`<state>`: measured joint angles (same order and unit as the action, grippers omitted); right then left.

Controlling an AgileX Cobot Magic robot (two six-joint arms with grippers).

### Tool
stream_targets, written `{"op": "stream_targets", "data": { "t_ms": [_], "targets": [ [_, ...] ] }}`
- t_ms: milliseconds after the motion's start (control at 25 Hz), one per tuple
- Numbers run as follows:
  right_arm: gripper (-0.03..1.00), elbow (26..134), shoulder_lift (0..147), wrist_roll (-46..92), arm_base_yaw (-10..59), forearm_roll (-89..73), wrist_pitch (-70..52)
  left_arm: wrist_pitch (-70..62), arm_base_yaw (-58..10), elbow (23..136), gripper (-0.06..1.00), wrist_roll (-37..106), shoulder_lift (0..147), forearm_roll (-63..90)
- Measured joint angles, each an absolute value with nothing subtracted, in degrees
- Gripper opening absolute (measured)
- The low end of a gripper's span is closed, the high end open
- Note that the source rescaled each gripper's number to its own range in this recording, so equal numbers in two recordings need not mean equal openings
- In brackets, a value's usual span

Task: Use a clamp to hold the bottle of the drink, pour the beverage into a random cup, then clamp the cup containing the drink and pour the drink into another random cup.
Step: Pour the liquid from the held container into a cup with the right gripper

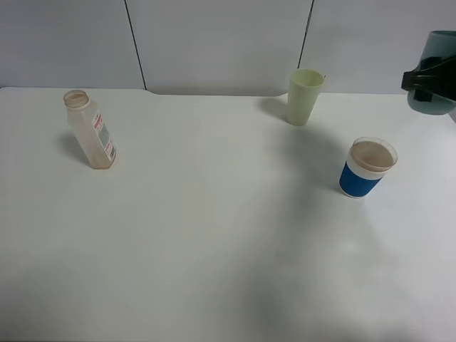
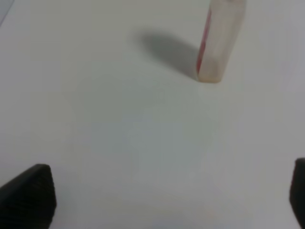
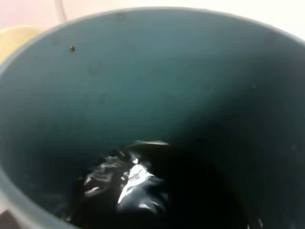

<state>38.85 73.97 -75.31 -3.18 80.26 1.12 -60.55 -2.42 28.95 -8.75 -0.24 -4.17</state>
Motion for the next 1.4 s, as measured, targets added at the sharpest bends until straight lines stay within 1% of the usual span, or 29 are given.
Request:
{"op": "stream_targets", "data": {
  "t_ms": [120, 200, 280, 600, 800, 1080, 1400],
  "targets": [
    [0.01, 39.6, 74.0, -93.3, -3.3, 94.5, -3.5, -60.6, -2.4, 29.0, 1.00, -8.8, -0.2, -4.2],
    [0.01, 39.6, 74.0, -99.5, -3.3, 97.7, -5.9, -60.6, -2.4, 29.0, 1.00, -8.8, -0.2, -4.2],
    [0.01, 39.6, 74.0, -101.7, -3.3, 98.6, -8.1, -60.6, -2.4, 29.0, 1.00, -8.8, -0.2, -4.2],
    [0.01, 42.8, 78.3, -102.6, -2.3, 99.0, -11.3, -60.6, -2.4, 29.0, 1.00, -8.8, -0.2, -4.2],
    [0.01, 47.1, 84.0, -100.6, 1.7, 98.9, -16.7, -60.6, -2.4, 29.0, 1.00, -8.8, -0.2, -4.2],
    [0.01, 53.6, 94.3, -93.6, 8.5, 98.9, -22.6, -60.6, -2.4, 29.0, 1.00, -8.8, -0.2, -4.2],
    [0.01, 62.0, 102.0, -88.5, 13.5, 98.8, -27.9, -60.6, -2.4, 29.0, 1.00, -8.8, -0.2, -4.2]
  ]
}}
